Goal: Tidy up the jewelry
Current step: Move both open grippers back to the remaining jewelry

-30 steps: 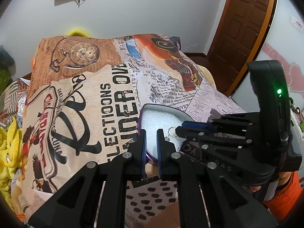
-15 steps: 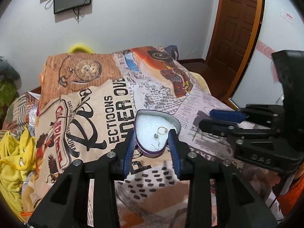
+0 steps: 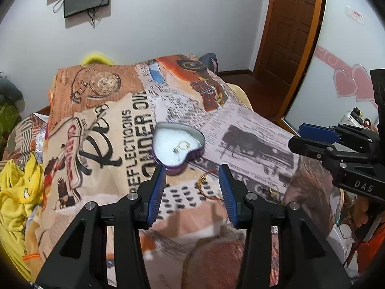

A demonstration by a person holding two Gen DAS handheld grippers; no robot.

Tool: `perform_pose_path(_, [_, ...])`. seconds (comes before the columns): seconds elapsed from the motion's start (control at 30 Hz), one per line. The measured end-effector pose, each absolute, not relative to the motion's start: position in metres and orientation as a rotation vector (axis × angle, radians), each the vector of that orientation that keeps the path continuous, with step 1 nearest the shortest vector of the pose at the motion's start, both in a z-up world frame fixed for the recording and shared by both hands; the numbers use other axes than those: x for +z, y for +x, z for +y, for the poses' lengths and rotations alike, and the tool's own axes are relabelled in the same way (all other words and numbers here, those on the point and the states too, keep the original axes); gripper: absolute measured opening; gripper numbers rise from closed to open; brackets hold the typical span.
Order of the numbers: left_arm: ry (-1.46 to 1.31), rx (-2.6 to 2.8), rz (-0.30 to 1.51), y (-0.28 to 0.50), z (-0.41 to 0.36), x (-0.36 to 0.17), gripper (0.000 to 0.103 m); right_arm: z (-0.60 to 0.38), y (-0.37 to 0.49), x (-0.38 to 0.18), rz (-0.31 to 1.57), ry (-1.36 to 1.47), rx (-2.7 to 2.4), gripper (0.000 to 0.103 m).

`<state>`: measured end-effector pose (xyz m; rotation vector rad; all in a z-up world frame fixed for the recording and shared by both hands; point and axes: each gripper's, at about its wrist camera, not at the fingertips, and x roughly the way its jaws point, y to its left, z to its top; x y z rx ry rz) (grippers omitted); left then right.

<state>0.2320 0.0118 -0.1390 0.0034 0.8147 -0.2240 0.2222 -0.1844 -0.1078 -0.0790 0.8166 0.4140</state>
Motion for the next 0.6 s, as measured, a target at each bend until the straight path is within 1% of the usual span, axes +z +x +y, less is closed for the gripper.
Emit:
perform_pose_path(0.33, [0.008,-0.248,0.897,0.222,-0.007,-0.168,0.045,-0.213,0.2,-0.136,0.887,-0.057,0.346,0.037])
perform_pose_path(0.6, [0.005,-0.261,0.986,0.219,-0.012,-0.199,0.045,-0.218,0.19,-0.173,0.972,-0.041,0.346,0.037])
